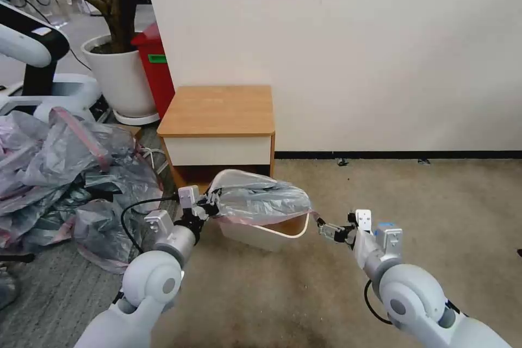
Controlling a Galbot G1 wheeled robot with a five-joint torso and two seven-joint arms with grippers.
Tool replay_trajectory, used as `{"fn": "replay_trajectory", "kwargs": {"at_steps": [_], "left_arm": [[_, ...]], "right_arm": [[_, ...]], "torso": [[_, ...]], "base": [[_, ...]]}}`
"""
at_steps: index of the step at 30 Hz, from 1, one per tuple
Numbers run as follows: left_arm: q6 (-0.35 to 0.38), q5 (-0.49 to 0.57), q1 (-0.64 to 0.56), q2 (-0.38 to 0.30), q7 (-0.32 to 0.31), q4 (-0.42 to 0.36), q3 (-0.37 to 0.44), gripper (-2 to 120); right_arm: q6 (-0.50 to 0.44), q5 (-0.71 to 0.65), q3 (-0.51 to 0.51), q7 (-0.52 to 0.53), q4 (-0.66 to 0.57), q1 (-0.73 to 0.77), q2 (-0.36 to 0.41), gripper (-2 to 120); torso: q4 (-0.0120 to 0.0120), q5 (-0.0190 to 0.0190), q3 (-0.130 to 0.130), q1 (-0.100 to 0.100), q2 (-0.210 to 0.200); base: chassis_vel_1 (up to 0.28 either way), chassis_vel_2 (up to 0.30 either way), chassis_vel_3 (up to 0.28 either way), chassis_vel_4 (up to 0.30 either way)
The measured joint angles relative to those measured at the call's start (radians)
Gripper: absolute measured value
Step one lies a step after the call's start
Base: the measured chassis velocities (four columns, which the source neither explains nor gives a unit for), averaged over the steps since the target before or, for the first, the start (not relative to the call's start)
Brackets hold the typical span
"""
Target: Pick up the garbage bag from the table and place it over the trash can.
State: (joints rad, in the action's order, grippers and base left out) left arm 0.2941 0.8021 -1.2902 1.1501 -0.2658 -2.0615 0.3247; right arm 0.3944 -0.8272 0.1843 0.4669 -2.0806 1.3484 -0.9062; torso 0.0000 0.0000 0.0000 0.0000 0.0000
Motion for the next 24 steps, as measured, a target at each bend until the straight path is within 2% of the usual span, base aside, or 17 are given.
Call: {"fn": "replay_trajectory", "kwargs": {"at_steps": [5, 13, 16, 19, 22, 23, 24], "left_arm": [[-0.001, 0.019, 0.003, 0.012, -0.029, 0.005, -0.004, 9], [-0.010, 0.012, 0.004, 0.011, -0.036, 0.012, 0.002, 9], [-0.017, 0.000, 0.009, 0.006, -0.036, 0.018, 0.012, 9], [-0.020, -0.008, 0.010, 0.005, -0.036, 0.022, 0.015, 9], [-0.025, -0.013, 0.011, 0.009, -0.036, 0.027, 0.019, 9], [-0.025, -0.013, 0.011, 0.009, -0.036, 0.027, 0.019, 9], [-0.026, -0.014, 0.013, 0.012, -0.035, 0.030, 0.020, 9]], "right_arm": [[-0.017, 0.025, -0.011, -0.001, -0.001, 0.005, -0.002, 99], [-0.034, 0.058, -0.008, -0.006, -0.023, 0.027, -0.004, 99], [-0.046, 0.035, 0.038, -0.003, -0.057, 0.021, -0.009, 99], [-0.046, -0.052, 0.113, 0.022, -0.091, -0.013, -0.013, 100], [-0.054, -0.286, 0.198, 0.088, -0.166, -0.042, -0.007, 99], [-0.054, -0.286, 0.198, 0.088, -0.166, -0.042, -0.007, 99], [-0.064, -0.379, 0.212, 0.116, -0.196, -0.044, -0.009, 99]], "torso": [[0.0000, 0.0000, 0.000, 0.000, 0.000], [0.0000, 0.0000, 0.000, 0.000, 0.000], [-0.0001, 0.0000, 0.000, 0.000, 0.000], [0.0003, 0.0000, 0.000, 0.000, 0.000], [0.0001, -0.0001, 0.000, 0.000, 0.000], [0.0001, -0.0001, 0.000, 0.000, 0.000], [0.0001, -0.0002, 0.000, 0.000, 0.000]], "base": [[0.000, 0.000, 0.000, 0.000], [0.000, 0.000, 0.000, 0.000], [0.000, 0.000, 0.000, 0.000], [0.000, 0.000, 0.000, 0.000], [0.000, 0.000, 0.000, 0.000], [0.000, 0.000, 0.000, 0.000], [0.000, 0.000, 0.000, 0.000]]}}
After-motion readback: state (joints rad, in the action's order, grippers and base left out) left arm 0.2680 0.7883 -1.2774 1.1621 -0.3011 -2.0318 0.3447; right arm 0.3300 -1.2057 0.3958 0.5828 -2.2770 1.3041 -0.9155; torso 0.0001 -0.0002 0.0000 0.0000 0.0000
